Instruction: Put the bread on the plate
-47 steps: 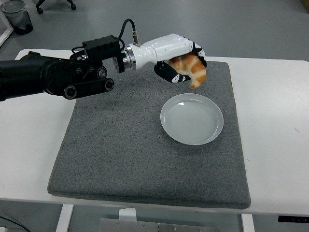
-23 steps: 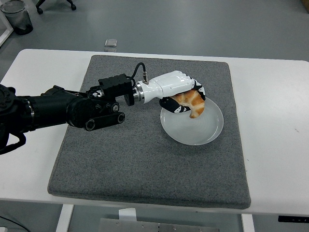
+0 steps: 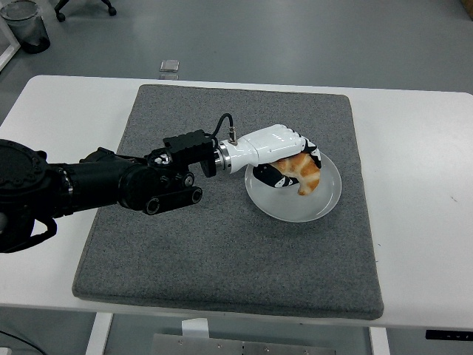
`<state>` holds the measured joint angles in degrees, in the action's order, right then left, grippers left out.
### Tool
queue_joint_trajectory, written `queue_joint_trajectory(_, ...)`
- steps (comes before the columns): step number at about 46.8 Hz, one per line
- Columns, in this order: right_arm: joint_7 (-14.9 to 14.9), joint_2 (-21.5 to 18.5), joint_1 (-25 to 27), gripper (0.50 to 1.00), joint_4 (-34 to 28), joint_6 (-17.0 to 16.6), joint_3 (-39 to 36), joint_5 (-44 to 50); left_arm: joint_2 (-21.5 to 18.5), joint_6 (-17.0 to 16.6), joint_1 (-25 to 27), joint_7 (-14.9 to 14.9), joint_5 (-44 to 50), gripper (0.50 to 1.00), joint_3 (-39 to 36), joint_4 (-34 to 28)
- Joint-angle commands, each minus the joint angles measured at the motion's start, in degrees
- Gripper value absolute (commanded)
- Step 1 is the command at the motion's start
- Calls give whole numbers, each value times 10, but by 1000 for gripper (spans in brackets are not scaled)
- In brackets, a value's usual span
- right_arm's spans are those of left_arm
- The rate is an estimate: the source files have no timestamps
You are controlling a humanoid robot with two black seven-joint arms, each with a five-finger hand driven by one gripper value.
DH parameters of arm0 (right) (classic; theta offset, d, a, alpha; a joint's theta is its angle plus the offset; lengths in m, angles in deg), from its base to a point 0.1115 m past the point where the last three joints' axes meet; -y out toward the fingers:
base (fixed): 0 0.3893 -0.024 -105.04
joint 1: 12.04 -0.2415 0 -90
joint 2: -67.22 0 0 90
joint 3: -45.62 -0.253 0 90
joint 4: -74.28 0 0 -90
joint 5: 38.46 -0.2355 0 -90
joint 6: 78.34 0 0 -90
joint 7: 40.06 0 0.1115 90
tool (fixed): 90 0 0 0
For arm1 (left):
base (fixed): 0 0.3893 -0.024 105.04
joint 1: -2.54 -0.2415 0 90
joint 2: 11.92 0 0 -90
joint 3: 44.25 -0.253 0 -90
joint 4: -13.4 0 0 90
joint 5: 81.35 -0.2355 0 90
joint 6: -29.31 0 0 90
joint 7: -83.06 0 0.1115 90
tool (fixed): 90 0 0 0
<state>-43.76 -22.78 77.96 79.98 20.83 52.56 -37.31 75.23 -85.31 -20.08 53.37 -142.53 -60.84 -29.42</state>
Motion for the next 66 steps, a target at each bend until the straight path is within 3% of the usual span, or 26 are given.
queue_joint_trajectory(1, 0, 0, 0, 938, 0, 0, 0, 0, 4, 0, -9, 0, 0, 500, 0, 4)
queue_joint_trajectory(52, 0, 0, 0, 938, 0, 0, -1, 0, 2, -3, -52, -3, 11, 500, 5, 30)
queue_joint_trajectory(66, 0, 0, 0, 938, 0, 1, -1, 0, 2, -24, -54, -3, 12, 500, 5, 29)
